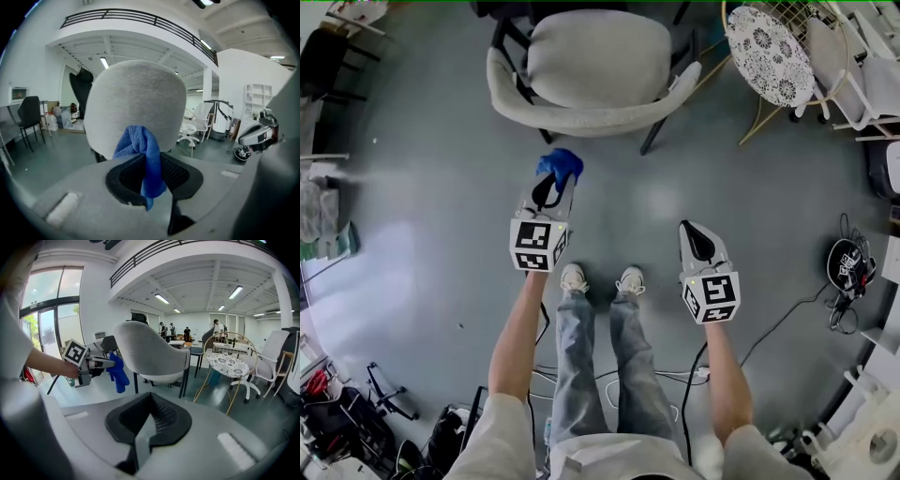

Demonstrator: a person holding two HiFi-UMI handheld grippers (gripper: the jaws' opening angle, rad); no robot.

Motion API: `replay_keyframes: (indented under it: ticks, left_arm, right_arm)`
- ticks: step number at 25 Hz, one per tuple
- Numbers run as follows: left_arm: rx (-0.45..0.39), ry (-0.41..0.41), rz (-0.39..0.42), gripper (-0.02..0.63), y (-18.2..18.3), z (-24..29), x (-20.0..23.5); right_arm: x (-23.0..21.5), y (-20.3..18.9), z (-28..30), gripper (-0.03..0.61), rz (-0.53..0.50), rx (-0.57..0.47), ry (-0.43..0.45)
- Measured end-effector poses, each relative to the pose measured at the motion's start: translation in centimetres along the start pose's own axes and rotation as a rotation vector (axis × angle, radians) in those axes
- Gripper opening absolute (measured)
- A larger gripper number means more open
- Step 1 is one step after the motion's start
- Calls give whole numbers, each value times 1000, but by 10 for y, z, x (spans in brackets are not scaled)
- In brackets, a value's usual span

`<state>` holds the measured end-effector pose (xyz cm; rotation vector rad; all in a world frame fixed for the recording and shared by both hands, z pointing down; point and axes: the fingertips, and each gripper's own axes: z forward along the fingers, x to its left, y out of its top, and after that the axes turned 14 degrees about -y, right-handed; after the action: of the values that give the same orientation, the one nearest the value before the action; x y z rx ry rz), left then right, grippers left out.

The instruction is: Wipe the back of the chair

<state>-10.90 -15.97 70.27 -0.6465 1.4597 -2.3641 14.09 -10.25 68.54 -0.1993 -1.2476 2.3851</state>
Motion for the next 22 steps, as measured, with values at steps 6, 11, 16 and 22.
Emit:
replay_keyframes:
  ticks: [6,11,16,22]
  left_arm:
    - [0,107,14,91,8,-22,79]
    - [38,109,28,91,16,1,112]
    - [63,110,34,91,12,12,113]
    - [50,104,36,91,11,19,98]
  right_arm:
    - [17,5,4,2,-25,3,24]
    - [19,6,8,2,-37,7,23]
    - [14,5,6,2,-37,9,12]
    - [8,-2,5,2,-31,18,8]
